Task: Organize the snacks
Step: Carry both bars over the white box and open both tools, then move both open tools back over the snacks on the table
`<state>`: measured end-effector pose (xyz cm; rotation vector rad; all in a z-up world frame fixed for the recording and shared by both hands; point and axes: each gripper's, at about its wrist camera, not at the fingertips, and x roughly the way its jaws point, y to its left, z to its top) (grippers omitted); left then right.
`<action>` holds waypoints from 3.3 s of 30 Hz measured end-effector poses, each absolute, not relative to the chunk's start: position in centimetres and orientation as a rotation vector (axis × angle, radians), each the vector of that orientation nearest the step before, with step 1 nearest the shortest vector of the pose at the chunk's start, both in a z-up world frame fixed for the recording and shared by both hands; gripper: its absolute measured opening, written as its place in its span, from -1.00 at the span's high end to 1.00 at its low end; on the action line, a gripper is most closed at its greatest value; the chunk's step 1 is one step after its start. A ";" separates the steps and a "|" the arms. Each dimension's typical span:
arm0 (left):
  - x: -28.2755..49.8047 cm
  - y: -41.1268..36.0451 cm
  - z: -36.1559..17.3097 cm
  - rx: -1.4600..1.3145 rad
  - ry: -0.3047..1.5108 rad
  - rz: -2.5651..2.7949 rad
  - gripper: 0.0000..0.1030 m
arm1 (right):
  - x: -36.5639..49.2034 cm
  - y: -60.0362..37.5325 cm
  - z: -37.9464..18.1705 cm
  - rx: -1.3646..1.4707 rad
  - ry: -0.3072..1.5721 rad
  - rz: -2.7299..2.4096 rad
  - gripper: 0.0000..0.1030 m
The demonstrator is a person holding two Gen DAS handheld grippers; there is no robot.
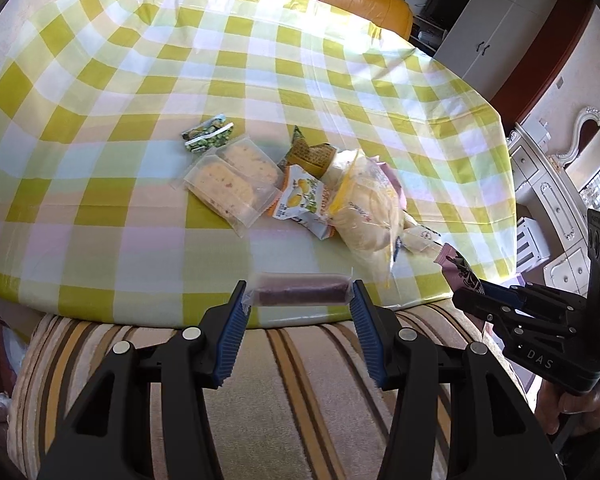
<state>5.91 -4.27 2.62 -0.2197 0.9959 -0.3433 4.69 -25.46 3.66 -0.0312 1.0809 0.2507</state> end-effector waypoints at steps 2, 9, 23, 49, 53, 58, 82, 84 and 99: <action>5.9 -5.8 2.8 -0.208 0.996 -0.380 0.04 | 4.4 -26.7 3.9 -0.019 1.070 0.219 0.58; 5.3 -12.8 3.5 -0.139 0.992 -0.559 0.04 | 3.5 -32.1 3.6 0.043 1.064 0.062 0.58; 5.0 -25.6 2.6 -0.037 1.063 -0.837 0.04 | -0.1 -44.0 -0.1 0.215 1.104 -0.319 0.58; 3.8 -36.4 -1.1 0.082 1.222 -1.047 -0.11 | -4.3 -52.5 -5.6 0.407 1.173 -0.600 -0.03; 4.1 -36.1 -1.0 0.058 1.222 -1.040 -0.37 | -4.4 -52.5 -5.4 0.412 1.168 -0.618 -0.33; 4.1 -35.5 -0.7 0.044 1.208 -1.030 -0.42 | -4.0 -52.0 -4.9 0.412 1.154 -0.615 -0.40; 7.8 -24.8 2.3 -0.128 1.020 -0.748 -0.43 | 1.7 -42.7 0.6 0.287 1.014 -0.370 -0.45; 7.8 -23.1 2.4 -0.149 1.003 -0.717 -0.43 | 2.2 -41.7 1.0 0.280 1.000 -0.340 -0.45; 8.5 -8.5 1.8 -0.420 0.950 -0.440 -0.42 | 6.7 -31.1 2.2 -0.024 0.967 -0.095 -0.48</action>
